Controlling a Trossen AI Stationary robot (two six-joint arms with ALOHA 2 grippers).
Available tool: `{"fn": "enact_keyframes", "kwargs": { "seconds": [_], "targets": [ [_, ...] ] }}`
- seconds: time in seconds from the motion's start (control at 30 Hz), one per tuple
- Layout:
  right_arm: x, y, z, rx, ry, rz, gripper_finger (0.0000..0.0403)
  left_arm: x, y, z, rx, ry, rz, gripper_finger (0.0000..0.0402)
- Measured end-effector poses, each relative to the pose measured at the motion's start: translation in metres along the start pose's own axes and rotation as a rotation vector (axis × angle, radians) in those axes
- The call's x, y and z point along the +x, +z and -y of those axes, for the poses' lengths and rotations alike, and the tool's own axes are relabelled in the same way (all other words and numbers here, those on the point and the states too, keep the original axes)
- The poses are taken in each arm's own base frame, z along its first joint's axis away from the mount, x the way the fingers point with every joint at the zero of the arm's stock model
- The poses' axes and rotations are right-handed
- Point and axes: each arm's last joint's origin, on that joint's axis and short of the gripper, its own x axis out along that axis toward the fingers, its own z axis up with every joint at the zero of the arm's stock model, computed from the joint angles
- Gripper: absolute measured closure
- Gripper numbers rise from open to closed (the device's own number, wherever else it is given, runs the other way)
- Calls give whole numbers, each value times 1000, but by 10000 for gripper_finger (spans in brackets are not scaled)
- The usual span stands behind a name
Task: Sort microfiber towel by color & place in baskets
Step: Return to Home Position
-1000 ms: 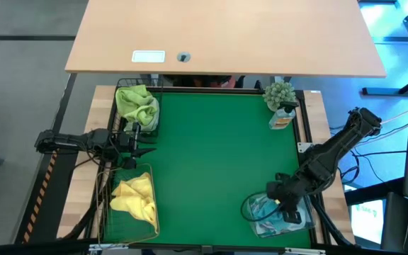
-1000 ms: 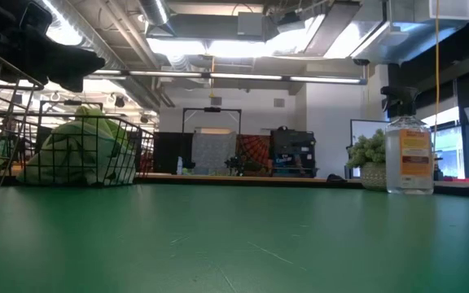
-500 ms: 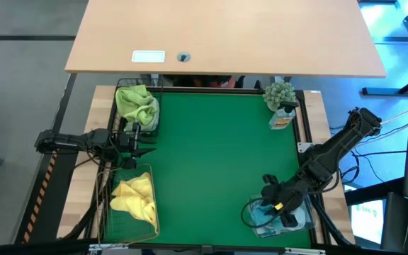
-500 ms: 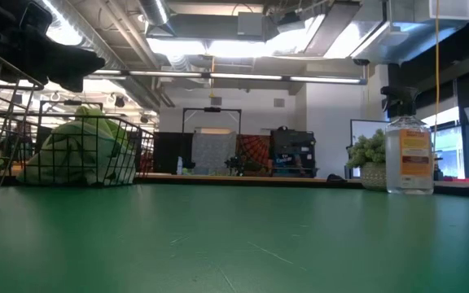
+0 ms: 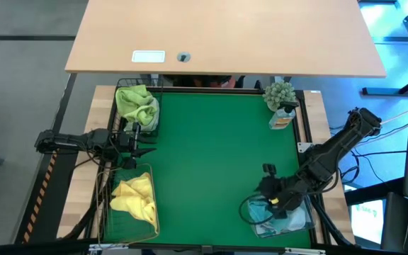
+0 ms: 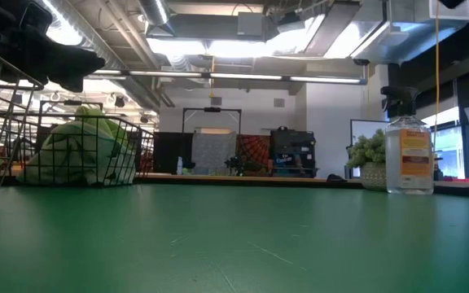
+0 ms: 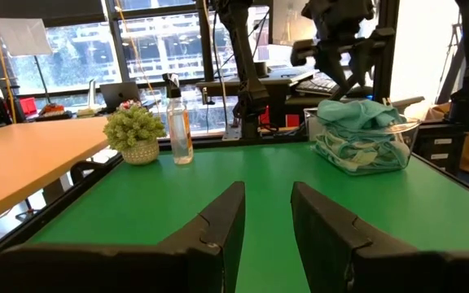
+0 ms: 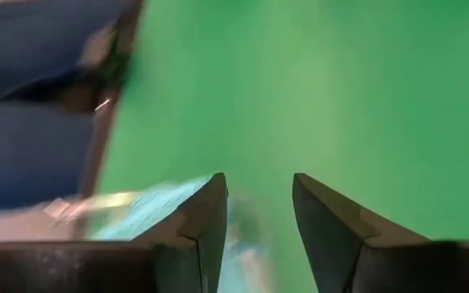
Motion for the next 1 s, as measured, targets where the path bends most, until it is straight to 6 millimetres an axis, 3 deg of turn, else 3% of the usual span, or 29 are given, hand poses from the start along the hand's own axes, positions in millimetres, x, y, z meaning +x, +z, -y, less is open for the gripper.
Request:
{"fn": "enact_keyframes", "kwargs": {
  "seconds": [0.2, 0.53, 0.73, 1.0],
  "targets": [
    [-7, 12, 9, 23, -155, 186, 260, 0, 0, 0, 0, 0, 0, 303],
    [-90, 21, 55, -104, -112, 454, 260, 0, 0, 0, 0, 0, 0, 303],
    [-126, -9, 93, -90, -129, 595, 260, 0, 0, 0, -1, 1, 0, 303],
    [-113, -65, 125, 10, -184, 857, 260, 0, 0, 0, -1, 4, 0, 303]
  ]
}}
